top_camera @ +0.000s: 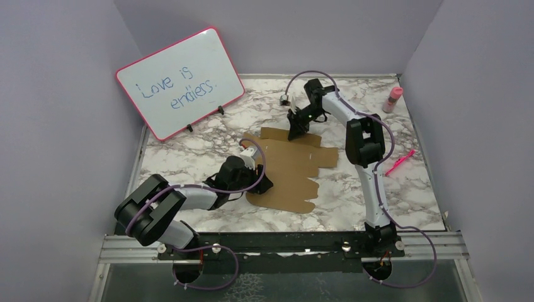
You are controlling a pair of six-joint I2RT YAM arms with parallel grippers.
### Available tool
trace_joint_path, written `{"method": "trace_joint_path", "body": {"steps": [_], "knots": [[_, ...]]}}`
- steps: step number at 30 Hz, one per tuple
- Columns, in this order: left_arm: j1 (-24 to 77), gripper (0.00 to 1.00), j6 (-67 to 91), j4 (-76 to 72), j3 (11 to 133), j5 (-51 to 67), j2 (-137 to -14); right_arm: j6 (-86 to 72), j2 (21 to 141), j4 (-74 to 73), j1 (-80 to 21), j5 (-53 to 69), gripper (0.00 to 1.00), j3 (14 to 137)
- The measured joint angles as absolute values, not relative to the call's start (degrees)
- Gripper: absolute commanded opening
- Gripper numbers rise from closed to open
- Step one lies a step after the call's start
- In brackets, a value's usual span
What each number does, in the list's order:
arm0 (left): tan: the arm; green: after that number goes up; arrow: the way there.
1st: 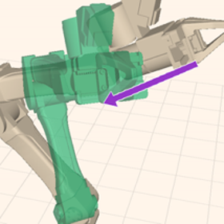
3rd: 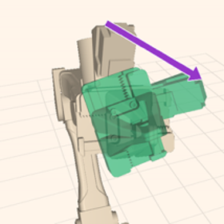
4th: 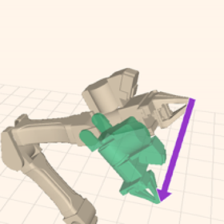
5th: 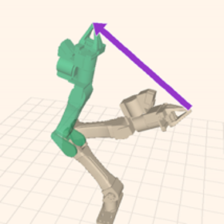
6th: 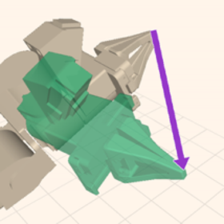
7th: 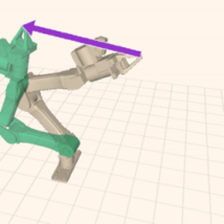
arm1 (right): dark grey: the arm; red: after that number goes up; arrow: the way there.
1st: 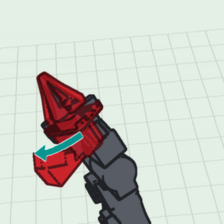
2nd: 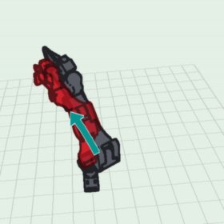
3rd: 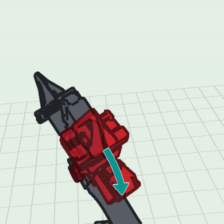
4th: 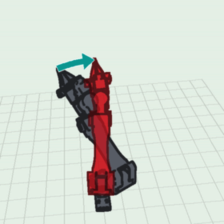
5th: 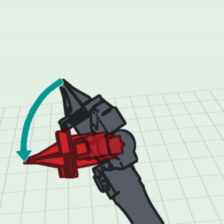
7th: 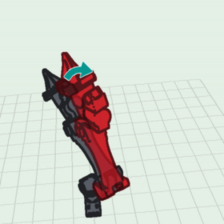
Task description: Fold the paper box
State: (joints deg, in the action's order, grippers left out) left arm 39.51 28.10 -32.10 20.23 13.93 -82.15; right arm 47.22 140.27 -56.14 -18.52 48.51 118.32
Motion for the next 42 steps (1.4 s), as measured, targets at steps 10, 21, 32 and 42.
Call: {"method": "trace_joint_path", "body": {"steps": [10,21,32,42], "knots": [[39.5,0.52,28.3,-33.1,21.0,11.4,-83.5,49.6,138.7,-58.3,-18.6,48.6,0.01,118.4],[37.0,0.57,28.2,-30.4,23.1,8.8,-77.7,51.1,121.4,-49.0,-23.4,33.7,0.02,104.4],[24.4,0.60,28.0,-30.0,28.9,7.2,-72.4,55.8,111.3,-30.1,-30.5,14.1,0.01,90.6],[17.4,0.62,28.0,-29.4,37.1,4.5,-74.3,63.6,103.4,-9.1,-33.4,5.2,0.01,77.9]]}}
